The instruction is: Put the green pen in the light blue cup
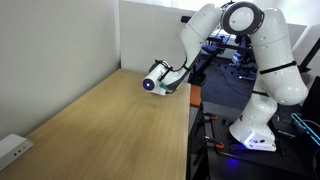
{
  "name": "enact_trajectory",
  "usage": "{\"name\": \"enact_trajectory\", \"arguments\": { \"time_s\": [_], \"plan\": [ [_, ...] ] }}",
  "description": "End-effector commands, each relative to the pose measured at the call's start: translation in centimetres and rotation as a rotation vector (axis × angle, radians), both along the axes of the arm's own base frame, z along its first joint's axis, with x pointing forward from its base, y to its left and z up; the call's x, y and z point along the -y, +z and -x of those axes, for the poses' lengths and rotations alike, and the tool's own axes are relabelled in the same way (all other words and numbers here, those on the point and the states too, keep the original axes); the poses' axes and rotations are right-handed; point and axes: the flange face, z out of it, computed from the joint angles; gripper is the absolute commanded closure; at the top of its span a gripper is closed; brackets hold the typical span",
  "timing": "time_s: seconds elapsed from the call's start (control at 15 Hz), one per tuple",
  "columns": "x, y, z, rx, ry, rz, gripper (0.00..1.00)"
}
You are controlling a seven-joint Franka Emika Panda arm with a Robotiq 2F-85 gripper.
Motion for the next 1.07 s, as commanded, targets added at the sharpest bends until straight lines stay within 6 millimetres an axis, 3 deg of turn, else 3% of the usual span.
{"name": "enact_trajectory", "arguments": {
  "time_s": [0.0, 0.47, 0.73, 0.8, 0.87, 1.0],
  "plan": [
    [-0.3, 0.8, -0.3, 0.009, -0.008, -0.006, 0.30],
    [-1.6, 2.1, -0.4, 0.026, 0.010, 0.004, 0.30],
    [-3.0, 4.0, -0.4, 0.041, 0.008, 0.009, 0.16],
    [-3.3, 4.6, -0.4, 0.047, 0.000, 0.010, 0.04],
    [-3.6, 5.1, -0.3, 0.052, -0.005, 0.014, 0.00],
    [-4.1, 6.1, -0.2, 0.060, -0.013, 0.013, 0.00]
  ]
}}
